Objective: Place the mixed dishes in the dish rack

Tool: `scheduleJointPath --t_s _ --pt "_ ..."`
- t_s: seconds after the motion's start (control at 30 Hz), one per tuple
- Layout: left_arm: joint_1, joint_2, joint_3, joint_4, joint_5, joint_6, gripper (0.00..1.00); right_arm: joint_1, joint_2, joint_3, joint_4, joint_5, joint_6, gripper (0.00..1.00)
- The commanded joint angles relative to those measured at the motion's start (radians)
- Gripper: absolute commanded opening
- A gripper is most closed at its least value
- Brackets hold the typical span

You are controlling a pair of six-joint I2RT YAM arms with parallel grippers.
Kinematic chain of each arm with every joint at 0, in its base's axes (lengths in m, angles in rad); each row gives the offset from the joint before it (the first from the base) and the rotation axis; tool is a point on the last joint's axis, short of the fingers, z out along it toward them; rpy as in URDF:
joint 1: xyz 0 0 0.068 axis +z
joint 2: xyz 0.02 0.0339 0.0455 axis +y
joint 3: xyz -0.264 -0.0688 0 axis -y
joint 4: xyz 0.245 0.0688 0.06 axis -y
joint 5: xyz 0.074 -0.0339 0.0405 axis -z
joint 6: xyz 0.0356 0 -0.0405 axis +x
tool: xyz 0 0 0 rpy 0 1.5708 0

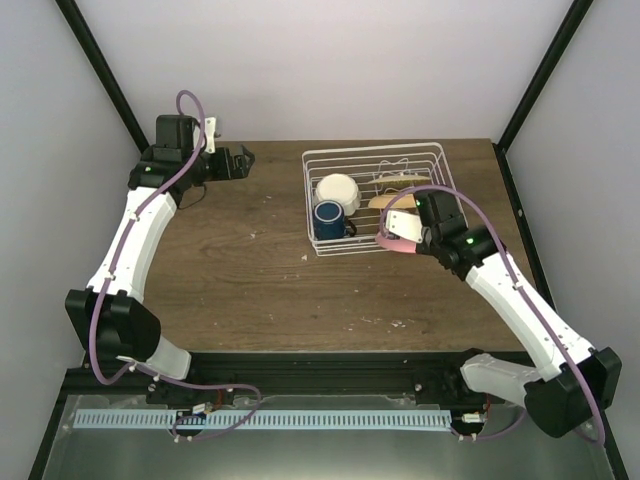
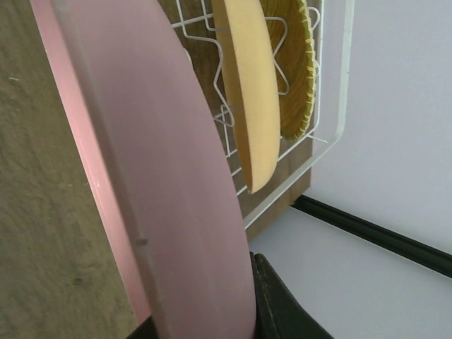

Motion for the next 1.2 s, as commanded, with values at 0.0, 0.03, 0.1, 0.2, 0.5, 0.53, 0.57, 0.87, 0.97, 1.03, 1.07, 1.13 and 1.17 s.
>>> scheduleJointPath --t_s 0.0,0.03,0.1,0.2,0.5,0.53,0.57,0.87,0.97,1.03,1.07,1.13,1.17 --pt "0.003 0.004 0.01 0.005 0.003 0.016 1.0 -0.007 0.019 0.116 0.175 0.074 -0.042 0.01" --pt "0.004 0.004 0.009 0.005 0.003 0.017 1.0 -0.008 0.027 0.143 0.155 0.064 -0.036 0.01" --pt "0.003 0.003 0.007 0.005 0.002 0.019 1.0 -0.008 0.039 0.197 0.101 0.048 -0.025 0.01" --pt "0.005 0.004 0.003 0.005 0.001 0.018 1.0 -0.004 0.067 0.292 -0.023 0.036 0.006 0.01" --pt "0.005 0.011 -0.005 0.012 0.001 0.01 1.0 0.0 0.059 0.31 -0.045 0.057 -0.034 0.01" --pt "0.005 0.013 -0.004 0.012 0.001 0.009 1.0 0.0 0.054 0.288 -0.02 0.054 -0.044 0.01" --pt "0.006 0.014 -0.002 0.012 0.0 0.008 1.0 0.0 0.054 0.274 -0.008 0.052 -0.046 0.01" --pt "0.005 0.018 -0.001 0.008 -0.013 0.011 1.0 -0.002 0.02 0.085 0.239 0.104 -0.184 0.01" --pt "0.005 0.021 0.002 0.008 -0.014 0.01 1.0 -0.003 0.024 0.047 0.303 0.12 -0.208 0.01" --pt "0.005 0.024 0.002 0.008 -0.013 0.012 1.0 -0.003 0.024 0.019 0.354 0.13 -0.234 0.01" --pt "0.005 0.025 0.002 0.008 -0.014 0.012 1.0 -0.005 0.023 0.004 0.382 0.142 -0.251 0.01" --pt "0.005 0.027 0.001 0.008 -0.013 0.012 1.0 -0.008 0.021 -0.018 0.433 0.159 -0.293 0.01" --pt "0.005 0.028 0.001 0.008 -0.013 0.012 1.0 -0.008 0.02 -0.024 0.452 0.162 -0.305 0.01"
